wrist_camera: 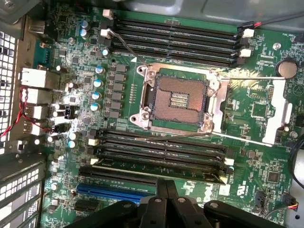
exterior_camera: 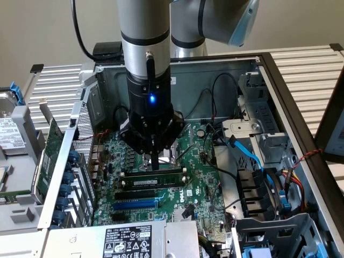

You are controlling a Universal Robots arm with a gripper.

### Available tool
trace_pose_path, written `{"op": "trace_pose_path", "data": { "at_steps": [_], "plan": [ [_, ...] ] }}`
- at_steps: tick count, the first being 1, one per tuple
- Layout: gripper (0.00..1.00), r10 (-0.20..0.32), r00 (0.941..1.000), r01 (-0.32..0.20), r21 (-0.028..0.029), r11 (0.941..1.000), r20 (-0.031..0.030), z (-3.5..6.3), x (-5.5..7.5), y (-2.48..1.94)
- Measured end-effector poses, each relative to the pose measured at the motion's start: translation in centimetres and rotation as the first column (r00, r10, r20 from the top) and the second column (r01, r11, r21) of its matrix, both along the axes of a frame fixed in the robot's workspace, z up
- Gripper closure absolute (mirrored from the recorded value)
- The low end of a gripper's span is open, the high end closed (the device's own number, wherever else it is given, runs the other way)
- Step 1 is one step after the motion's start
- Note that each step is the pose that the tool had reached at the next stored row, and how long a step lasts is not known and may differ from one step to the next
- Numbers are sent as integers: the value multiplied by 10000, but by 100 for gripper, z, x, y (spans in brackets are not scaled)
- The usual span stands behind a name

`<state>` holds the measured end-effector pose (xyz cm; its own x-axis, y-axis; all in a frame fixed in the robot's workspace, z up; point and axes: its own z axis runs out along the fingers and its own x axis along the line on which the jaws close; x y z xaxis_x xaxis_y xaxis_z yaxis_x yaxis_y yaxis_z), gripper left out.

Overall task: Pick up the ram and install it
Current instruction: 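Press down the ram until it locks into place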

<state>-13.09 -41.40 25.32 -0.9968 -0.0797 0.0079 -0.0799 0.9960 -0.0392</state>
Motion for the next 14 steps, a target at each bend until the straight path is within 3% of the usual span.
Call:
{"op": "trace_pose_path", "data": {
  "at_steps": [3, 10, 14],
  "plan": [
    [89, -319, 9995, 319, -24, 9995, 33, 0, 0, 0],
    [89, -1022, 9946, 1023, -44, 9947, 172, 0, 0, 0],
    [89, -1085, 9939, 1086, -44, 9941, 177, 0, 0, 0]
  ]
}}
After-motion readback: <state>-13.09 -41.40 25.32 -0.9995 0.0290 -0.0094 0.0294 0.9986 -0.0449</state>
